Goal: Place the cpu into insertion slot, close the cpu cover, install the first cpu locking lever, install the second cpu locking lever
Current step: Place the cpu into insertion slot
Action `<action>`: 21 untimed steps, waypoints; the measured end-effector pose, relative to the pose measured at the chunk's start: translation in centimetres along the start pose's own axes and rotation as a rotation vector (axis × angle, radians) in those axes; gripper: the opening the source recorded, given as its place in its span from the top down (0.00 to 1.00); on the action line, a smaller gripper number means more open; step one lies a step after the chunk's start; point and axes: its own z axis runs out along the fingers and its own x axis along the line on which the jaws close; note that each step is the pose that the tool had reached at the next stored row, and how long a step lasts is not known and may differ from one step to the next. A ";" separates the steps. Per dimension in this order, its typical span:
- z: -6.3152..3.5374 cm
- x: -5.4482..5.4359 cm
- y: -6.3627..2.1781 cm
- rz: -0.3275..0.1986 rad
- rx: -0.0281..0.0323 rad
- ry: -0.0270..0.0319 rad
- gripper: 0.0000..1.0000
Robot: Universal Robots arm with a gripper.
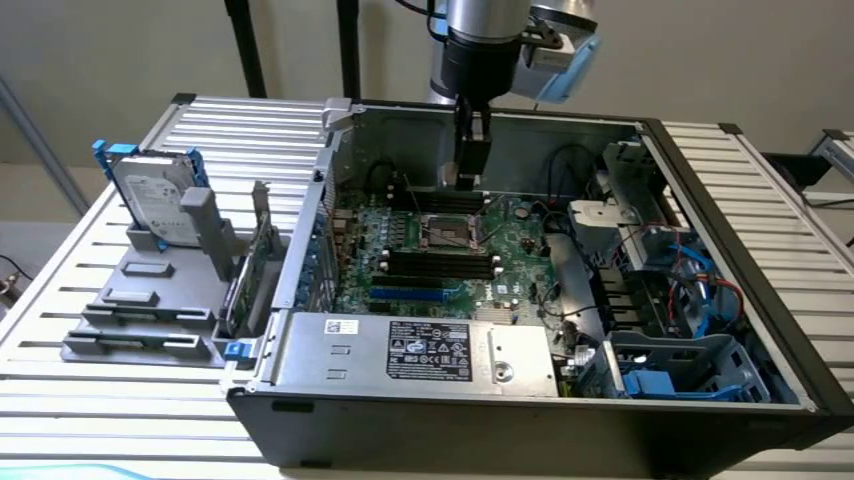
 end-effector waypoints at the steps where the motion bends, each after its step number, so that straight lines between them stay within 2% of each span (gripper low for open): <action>1: 0.19 0.0 0.00 -0.001 0.0000 0.0001 0.46; 21: 3.83 0.3 -0.04 -0.028 0.0006 0.0005 0.46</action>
